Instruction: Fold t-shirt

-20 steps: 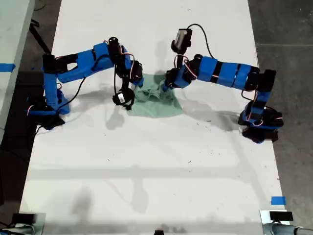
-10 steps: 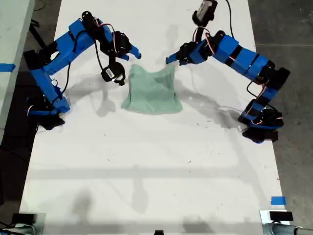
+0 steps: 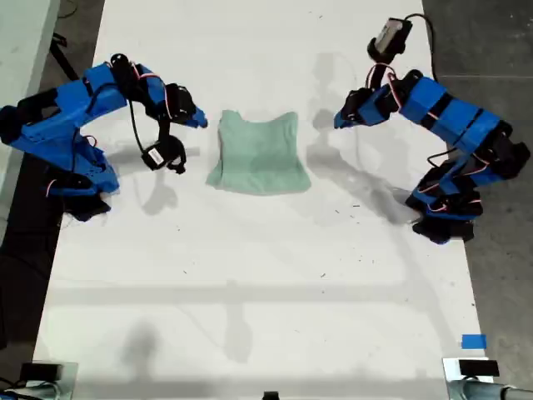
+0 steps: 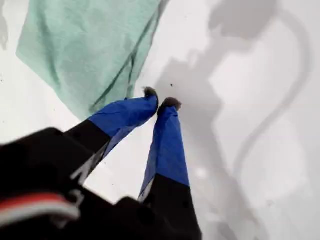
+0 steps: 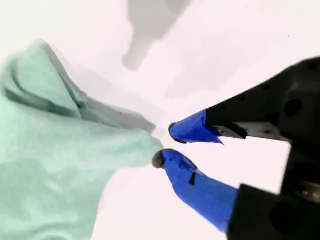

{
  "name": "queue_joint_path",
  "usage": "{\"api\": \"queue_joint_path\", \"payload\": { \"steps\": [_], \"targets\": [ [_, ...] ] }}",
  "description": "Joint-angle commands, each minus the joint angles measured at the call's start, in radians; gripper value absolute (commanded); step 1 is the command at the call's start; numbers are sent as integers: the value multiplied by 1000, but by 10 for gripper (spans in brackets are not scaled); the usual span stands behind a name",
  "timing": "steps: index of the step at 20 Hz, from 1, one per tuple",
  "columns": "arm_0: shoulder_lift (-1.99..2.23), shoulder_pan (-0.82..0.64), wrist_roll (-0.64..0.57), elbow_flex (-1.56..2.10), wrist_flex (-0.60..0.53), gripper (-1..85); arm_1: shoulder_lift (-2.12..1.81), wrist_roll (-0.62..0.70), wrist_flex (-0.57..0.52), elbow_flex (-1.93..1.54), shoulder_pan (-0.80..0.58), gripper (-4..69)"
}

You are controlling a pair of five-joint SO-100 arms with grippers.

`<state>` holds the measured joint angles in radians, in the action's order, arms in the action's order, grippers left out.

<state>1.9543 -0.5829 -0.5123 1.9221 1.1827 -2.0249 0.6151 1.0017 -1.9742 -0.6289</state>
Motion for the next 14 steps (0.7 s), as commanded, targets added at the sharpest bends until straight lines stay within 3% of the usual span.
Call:
{"api": "queue_joint_path", "payload": {
  "steps": [1, 3, 6, 10, 12, 13, 14],
  "targets": [
    [149, 78, 63, 291, -133, 3, -18, -49, -324, -17, 152, -12],
    [261, 109, 118, 453, -187, 0, 54, -77, -630, -46, 236, -11],
    [560, 138, 156, 690, -249, 0, 307, -127, -801, 46, 319, -11],
    [1045, 124, 183, 980, -199, 0, 729, -225, -805, 282, 391, -11],
    [1473, 140, 192, 1114, -46, 1, 873, -264, -758, 377, 399, -11],
    [1440, 129, 236, 1060, 58, 1, 917, -267, -723, 430, 400, -11],
    [1470, 123, 238, 1104, 61, 0, 950, -247, -690, 488, 399, -11]
  ]
}}
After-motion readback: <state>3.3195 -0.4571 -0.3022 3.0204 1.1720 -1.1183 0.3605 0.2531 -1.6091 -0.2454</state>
